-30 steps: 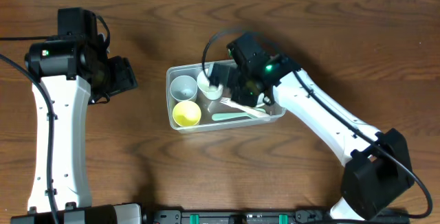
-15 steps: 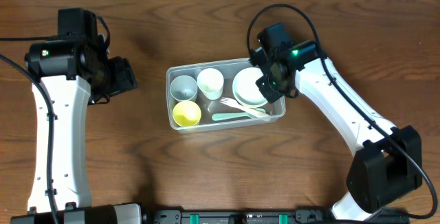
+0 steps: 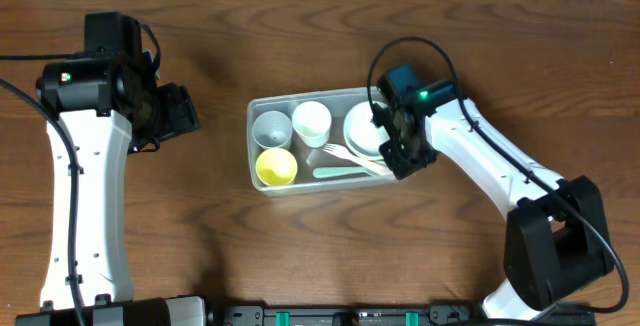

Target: Pack container

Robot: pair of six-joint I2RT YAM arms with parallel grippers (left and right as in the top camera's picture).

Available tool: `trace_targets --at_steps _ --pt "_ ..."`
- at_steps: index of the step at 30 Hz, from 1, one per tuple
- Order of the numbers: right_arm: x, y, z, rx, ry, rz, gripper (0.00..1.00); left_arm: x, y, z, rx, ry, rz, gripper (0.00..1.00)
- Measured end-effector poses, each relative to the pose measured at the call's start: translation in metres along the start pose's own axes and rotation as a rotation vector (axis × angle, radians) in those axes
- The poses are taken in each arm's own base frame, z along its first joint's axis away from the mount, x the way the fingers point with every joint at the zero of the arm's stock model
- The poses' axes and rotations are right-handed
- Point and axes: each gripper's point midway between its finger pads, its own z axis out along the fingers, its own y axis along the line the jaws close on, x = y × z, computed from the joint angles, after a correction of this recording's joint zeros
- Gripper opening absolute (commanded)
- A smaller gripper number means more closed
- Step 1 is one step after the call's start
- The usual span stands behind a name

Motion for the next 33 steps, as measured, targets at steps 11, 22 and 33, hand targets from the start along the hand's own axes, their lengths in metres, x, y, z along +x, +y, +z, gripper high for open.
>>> trace_targets --at_steps 11,22,33 --pt "0.014 0.007 0.009 -0.039 0.046 0.012 0.01 0.000 0.000 0.000 0.000 0.000 0.000 0.72" --pt "0.028 0.026 0.006 -0.140 0.105 0.014 0.01 0.000 0.000 0.000 0.000 0.000 0.000 0.72" --pt "-0.019 0.021 0.002 -0.111 -0.084 0.001 0.01 -0.001 0.000 0.000 0.002 -0.006 0.000 0.72"
